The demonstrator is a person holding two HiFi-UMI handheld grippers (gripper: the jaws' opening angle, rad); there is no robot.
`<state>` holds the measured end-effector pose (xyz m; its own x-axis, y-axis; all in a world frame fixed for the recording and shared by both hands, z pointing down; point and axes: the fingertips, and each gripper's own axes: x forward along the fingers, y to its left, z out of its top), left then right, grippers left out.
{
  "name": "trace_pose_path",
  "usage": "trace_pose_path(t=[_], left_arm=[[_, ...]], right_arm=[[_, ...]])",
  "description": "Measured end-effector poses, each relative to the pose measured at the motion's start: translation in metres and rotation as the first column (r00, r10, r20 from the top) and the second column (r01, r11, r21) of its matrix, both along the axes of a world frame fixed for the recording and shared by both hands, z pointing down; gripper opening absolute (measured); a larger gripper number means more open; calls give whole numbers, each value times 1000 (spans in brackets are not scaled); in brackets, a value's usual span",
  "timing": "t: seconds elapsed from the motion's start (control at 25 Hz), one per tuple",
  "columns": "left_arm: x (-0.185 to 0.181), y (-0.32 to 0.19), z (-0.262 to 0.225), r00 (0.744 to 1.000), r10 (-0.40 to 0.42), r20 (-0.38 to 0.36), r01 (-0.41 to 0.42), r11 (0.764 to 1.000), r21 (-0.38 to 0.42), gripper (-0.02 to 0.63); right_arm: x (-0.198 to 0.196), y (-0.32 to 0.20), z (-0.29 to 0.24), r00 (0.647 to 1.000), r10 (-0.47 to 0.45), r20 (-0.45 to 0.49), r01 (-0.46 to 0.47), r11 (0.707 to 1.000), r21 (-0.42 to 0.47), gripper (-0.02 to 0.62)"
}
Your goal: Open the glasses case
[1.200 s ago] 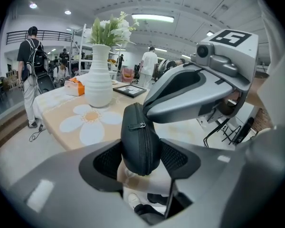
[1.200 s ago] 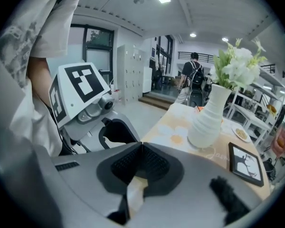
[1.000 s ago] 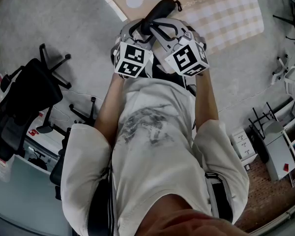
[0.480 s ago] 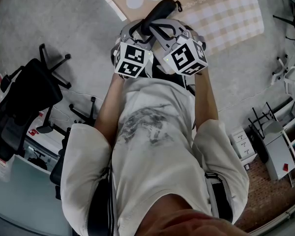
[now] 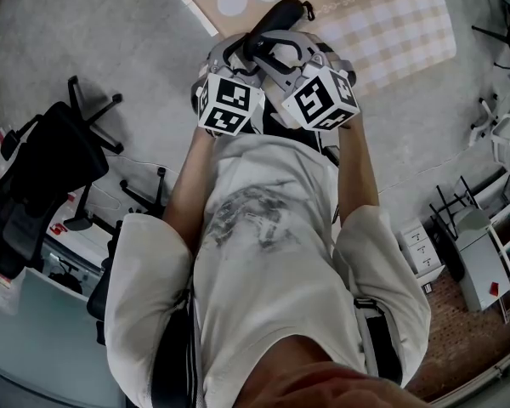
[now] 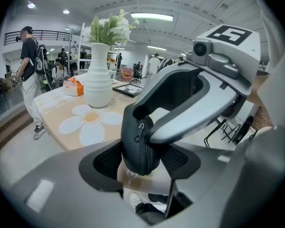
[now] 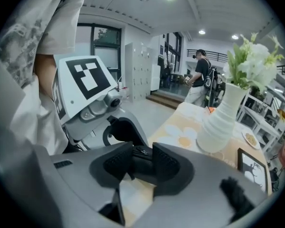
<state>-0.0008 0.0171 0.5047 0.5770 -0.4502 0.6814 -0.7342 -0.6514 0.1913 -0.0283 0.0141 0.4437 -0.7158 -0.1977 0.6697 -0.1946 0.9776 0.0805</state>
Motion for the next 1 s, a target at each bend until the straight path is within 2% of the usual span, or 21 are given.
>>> trace_pose_path(t=[0.2,0.24,0.28,0.4,0.52,0.68,1.0], left_arm=[[-7,6,4,1000,9,23,-9,1000,0,262],[-7,6,4,999,13,31,-13,1000,3,262],[-7,6,4,999,16,35,-16,1000,5,262],[-1,4,3,1000,15,27,-15,1000,2,262],[9,-5,0,1000,17,22,-17,1000,1,262],[-2,5,0,1000,17,15,-17,1000,7,262],[1,6,-1,1000,22,8,-22,1000,13,261]], right_arm=[[-11,9,6,996,-72,-48,72,997,6,129],[-11,9,5,995,-83,-62,85,996,15,100],[-10,9,5,993,-92,-76,94,995,26,43],[-5,5,2,989,-102,-106,107,993,45,26],[7,-5,-2,991,-78,-106,85,995,59,16],[-2,4,-2,996,-24,-87,30,997,65,14],[6,-1,-3,996,69,-53,-67,997,47,14]])
